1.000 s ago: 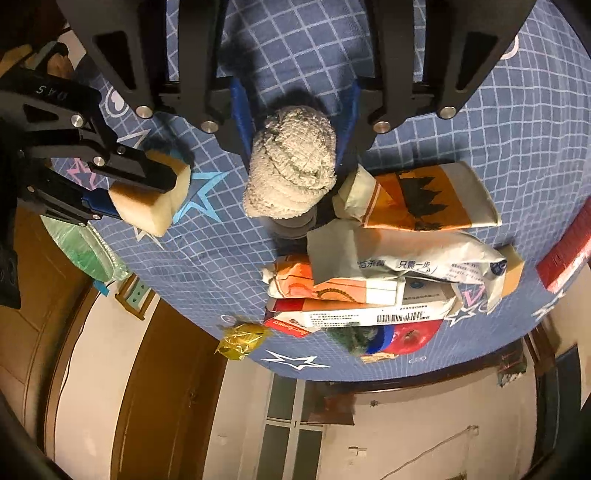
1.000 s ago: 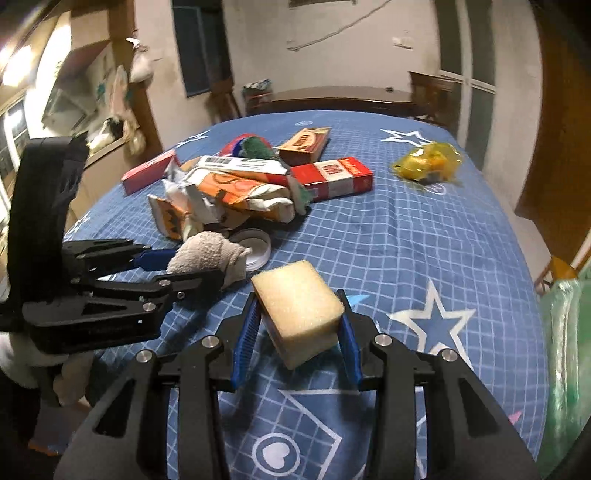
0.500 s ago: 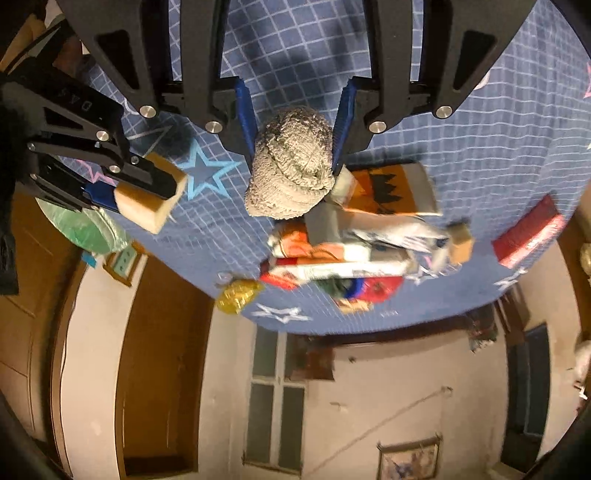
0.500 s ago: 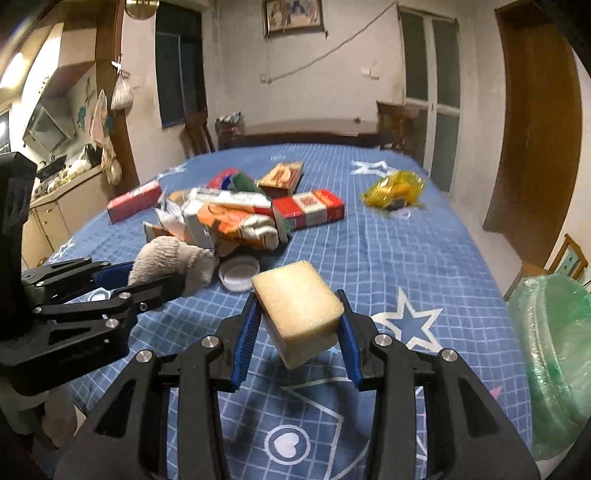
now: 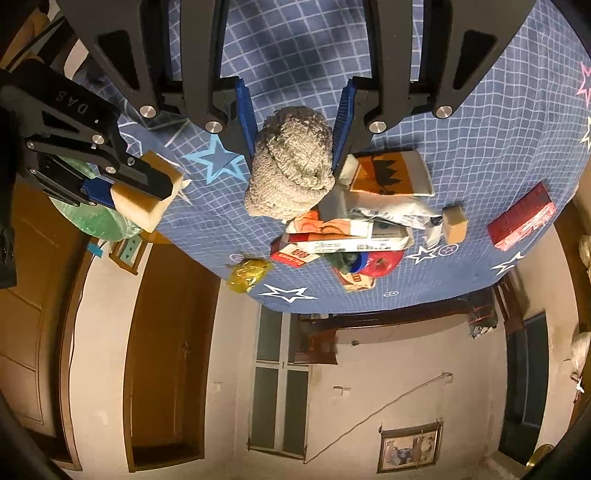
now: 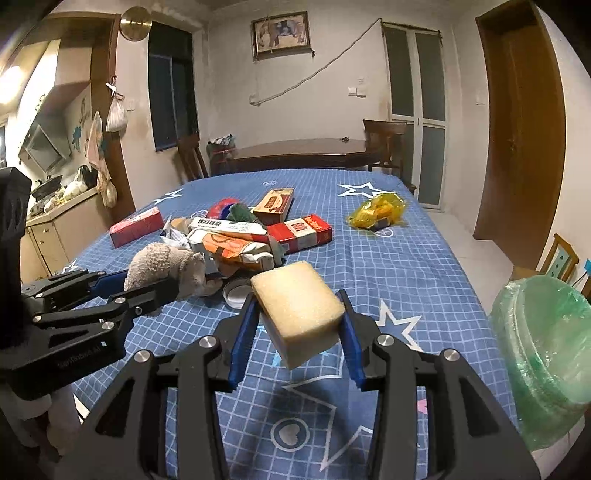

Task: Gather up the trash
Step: 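Carry the grey sock and beige sponge over the green bin with both tools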

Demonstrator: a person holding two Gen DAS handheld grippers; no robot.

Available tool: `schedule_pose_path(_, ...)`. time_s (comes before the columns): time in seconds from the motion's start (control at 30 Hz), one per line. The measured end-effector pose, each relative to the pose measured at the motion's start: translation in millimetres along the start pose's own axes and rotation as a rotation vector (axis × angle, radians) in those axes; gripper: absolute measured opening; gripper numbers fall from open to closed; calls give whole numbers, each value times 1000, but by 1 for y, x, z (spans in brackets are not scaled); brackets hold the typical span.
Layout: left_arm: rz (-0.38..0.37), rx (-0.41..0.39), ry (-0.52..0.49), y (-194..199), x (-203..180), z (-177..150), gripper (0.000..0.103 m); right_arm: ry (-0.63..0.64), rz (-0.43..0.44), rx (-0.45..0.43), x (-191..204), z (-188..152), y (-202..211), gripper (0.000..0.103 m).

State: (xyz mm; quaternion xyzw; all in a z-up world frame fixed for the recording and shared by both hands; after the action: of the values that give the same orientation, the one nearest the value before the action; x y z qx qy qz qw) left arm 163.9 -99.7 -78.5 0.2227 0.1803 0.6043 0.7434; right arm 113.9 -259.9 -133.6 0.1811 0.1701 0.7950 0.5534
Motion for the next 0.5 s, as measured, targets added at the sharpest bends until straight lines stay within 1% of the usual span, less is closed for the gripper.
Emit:
schedule_pose_path(0.07, -8, -2, -4, -1, -4, 3, 38, -4, -4, 3, -4, 1, 2, 43)
schedule_pose_path(0.17, -21, -3, -14, -4, -12, 7, 38, -4, -19, -5, -10, 5, 8, 50)
schedule_pose_path(0.23, -32, -7, -21, -6, -18, 12, 38, -3, -15, -12, -14, 8, 12, 51)
schedule_pose_path(0.27, -37, -9, -24, -7, -21, 15, 38, -8, -34, -22, -18, 11, 15, 51)
schedule_pose_path(0.5, -87, -38, -54, -15, -53, 41, 38, 12, -80, -50, -40, 27, 34, 51)
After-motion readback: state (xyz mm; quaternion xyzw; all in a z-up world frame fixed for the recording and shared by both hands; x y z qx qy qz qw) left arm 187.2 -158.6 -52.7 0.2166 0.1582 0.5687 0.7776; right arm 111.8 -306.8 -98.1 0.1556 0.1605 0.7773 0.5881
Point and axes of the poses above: each gripper's, at about its wrist camera, not at the fingertips, and y roughly against the way its jaws point, x to its left, z to its top, the point moved 7 cm from there along -y, roughly the way its jaws point, and after that the axes turned 5 degrees about z, right-handed, at the moved point
